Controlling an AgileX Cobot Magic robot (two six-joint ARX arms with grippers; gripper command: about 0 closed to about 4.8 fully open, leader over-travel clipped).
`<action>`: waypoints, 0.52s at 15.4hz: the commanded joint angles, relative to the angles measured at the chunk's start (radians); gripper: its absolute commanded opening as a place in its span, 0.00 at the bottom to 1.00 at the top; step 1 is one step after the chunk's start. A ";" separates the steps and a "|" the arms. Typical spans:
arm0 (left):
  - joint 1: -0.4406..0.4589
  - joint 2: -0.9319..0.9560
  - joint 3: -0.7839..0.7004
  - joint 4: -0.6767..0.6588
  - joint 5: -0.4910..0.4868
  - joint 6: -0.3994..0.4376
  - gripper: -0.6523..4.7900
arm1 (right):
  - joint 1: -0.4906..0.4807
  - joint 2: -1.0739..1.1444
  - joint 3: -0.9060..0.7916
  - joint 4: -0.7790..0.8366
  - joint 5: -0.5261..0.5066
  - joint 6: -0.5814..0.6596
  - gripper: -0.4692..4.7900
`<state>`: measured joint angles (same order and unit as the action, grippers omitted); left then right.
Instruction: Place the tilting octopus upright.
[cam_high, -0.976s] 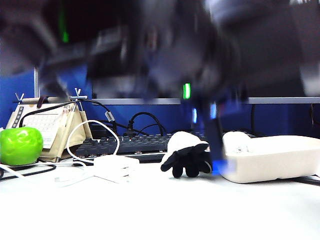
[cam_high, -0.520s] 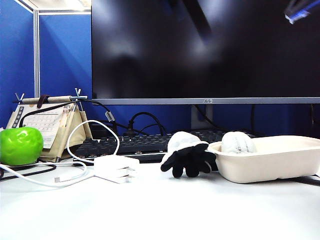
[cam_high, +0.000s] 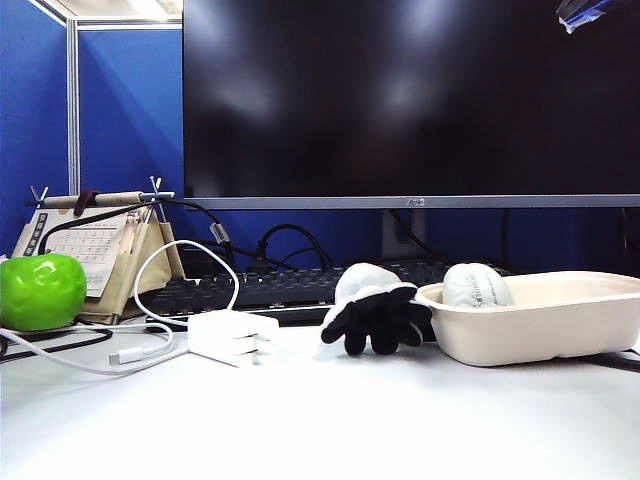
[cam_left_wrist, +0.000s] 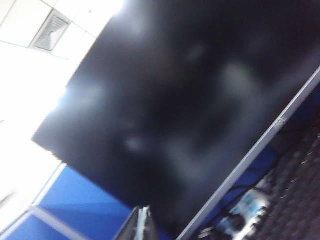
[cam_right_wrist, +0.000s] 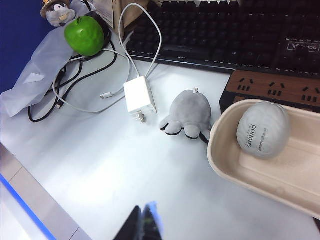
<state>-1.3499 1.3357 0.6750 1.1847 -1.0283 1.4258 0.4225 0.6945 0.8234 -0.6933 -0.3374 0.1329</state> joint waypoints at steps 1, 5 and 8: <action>0.000 -0.080 0.002 0.007 -0.034 0.071 0.11 | 0.000 -0.002 0.002 0.016 -0.006 -0.002 0.09; 0.000 -0.281 0.002 0.007 -0.034 0.071 0.11 | 0.000 -0.002 0.002 0.017 -0.006 -0.002 0.09; 0.000 -0.480 0.002 0.006 -0.035 0.070 0.11 | 0.000 -0.001 0.002 0.020 -0.006 -0.009 0.09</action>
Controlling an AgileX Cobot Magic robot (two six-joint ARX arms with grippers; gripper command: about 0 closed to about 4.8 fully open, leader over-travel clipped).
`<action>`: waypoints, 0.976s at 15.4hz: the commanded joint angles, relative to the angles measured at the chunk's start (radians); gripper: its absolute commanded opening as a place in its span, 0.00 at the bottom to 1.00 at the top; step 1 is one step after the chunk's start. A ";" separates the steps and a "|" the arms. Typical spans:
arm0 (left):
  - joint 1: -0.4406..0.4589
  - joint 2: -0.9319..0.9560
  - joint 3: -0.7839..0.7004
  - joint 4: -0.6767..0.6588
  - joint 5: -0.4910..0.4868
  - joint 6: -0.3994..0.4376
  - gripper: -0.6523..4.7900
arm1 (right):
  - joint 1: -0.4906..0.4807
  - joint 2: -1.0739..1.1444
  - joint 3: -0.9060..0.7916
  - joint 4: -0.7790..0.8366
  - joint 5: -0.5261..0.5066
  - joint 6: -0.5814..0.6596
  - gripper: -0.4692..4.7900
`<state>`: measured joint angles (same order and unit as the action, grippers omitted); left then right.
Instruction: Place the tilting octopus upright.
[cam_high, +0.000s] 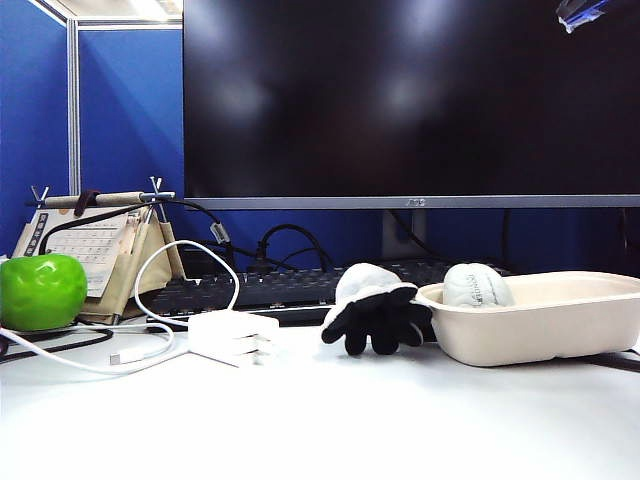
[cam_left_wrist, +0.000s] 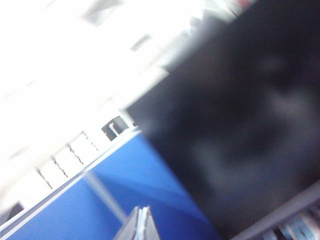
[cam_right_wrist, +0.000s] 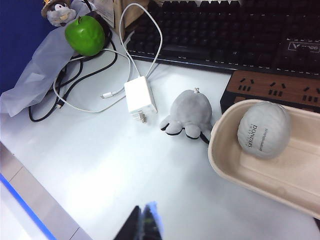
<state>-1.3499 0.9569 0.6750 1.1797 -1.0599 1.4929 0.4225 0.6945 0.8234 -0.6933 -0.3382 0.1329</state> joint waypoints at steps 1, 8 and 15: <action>0.000 -0.165 0.002 0.011 -0.012 -0.010 0.11 | 0.001 0.006 0.002 0.031 -0.040 -0.042 0.09; 0.000 -0.311 0.001 -0.535 0.008 -0.432 0.11 | 0.002 0.345 -0.004 0.179 -0.329 -0.082 0.09; 0.000 -0.314 0.002 -0.991 0.371 -0.690 0.11 | 0.017 0.594 -0.002 0.336 -0.434 -0.103 0.20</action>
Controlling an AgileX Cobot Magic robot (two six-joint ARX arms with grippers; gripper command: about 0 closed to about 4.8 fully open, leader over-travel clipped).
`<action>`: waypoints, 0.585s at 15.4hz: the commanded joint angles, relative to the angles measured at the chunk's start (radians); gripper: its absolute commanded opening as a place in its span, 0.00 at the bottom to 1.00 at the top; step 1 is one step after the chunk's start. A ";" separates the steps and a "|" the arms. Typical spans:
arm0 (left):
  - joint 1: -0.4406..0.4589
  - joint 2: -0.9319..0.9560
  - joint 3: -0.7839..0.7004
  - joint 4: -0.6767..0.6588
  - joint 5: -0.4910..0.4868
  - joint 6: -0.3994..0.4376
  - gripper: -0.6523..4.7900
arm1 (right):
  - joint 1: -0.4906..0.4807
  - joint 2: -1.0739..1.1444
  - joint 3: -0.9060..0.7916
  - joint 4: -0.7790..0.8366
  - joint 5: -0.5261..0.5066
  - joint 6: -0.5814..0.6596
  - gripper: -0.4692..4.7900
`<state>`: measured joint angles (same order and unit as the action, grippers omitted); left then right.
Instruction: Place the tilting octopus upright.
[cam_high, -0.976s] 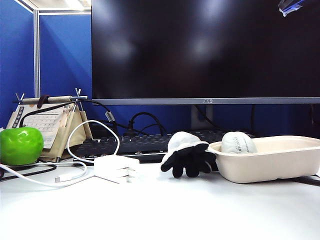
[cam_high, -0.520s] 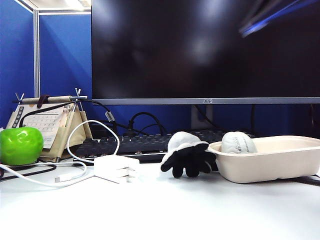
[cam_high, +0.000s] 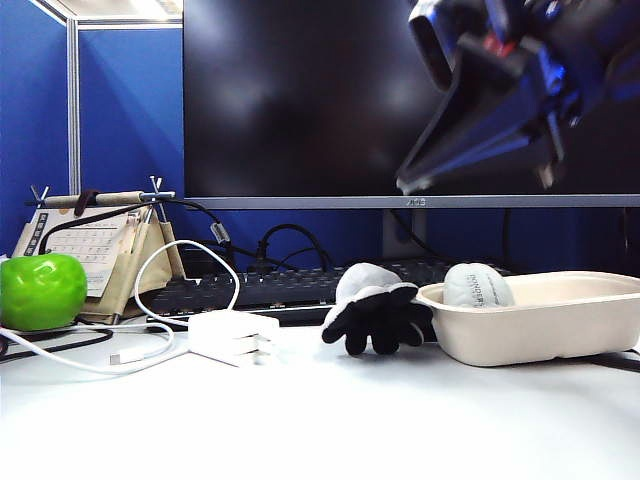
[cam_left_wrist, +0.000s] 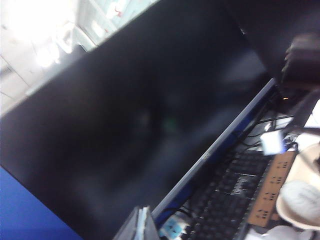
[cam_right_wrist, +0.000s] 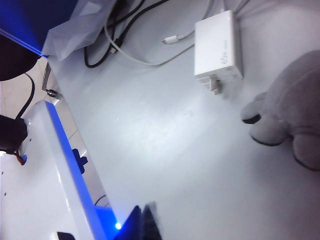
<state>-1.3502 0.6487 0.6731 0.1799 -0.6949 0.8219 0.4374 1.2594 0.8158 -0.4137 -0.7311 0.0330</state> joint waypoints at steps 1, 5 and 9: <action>0.000 -0.006 0.003 0.008 0.006 -0.019 0.11 | 0.002 0.042 0.005 0.093 -0.041 -0.003 0.21; 0.000 -0.005 0.003 0.007 0.008 -0.108 0.11 | 0.002 0.064 0.005 0.272 -0.027 0.026 0.56; 0.000 -0.005 0.003 0.002 0.012 -0.198 0.11 | 0.002 0.163 0.008 0.377 0.085 0.072 0.65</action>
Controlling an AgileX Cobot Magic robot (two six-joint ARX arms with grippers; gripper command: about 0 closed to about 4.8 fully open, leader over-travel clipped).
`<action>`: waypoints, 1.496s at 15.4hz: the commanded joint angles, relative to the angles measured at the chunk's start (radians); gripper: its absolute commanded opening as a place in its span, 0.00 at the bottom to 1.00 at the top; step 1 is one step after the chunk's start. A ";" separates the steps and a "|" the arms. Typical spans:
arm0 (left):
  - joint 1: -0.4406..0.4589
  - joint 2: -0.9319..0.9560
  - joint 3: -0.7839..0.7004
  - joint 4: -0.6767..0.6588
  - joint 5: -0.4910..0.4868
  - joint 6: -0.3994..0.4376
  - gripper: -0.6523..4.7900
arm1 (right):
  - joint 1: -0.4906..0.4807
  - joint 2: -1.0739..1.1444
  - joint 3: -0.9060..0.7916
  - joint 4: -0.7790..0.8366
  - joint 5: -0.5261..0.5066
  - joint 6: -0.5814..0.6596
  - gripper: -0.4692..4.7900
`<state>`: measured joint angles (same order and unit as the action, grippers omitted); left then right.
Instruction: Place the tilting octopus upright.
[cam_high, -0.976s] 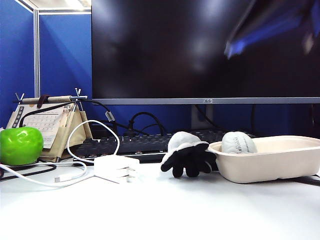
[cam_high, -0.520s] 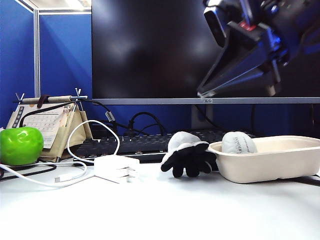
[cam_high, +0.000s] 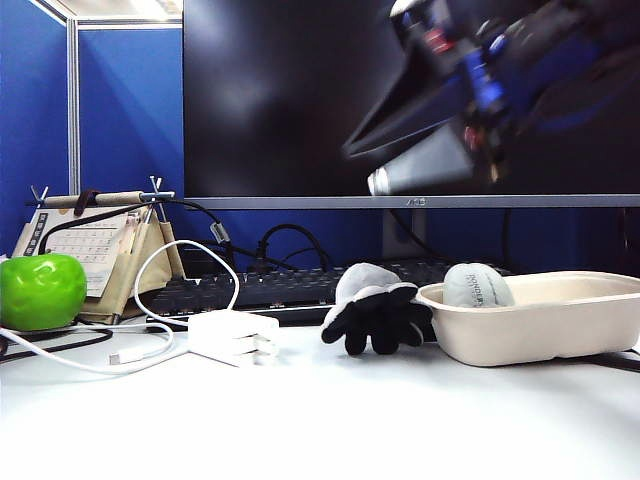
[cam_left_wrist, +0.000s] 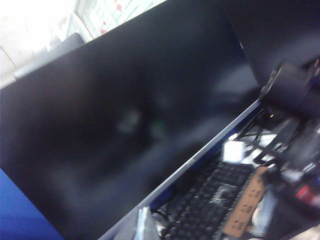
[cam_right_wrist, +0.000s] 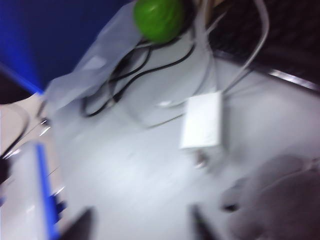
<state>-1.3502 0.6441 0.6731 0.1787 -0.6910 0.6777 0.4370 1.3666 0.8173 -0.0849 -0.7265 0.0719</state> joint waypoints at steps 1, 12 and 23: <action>0.000 -0.001 0.003 -0.009 0.019 -0.063 0.11 | 0.002 0.087 0.010 0.064 0.080 0.033 0.69; 0.000 -0.001 0.003 -0.145 0.247 -0.345 0.11 | 0.013 0.169 0.023 0.142 0.187 0.032 0.71; 0.000 0.000 0.003 -0.534 0.212 -0.834 0.11 | 0.013 0.169 0.022 0.141 0.190 0.033 0.71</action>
<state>-1.3502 0.6441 0.6731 -0.3286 -0.4686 -0.1310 0.4488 1.5379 0.8364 0.0460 -0.5373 0.1047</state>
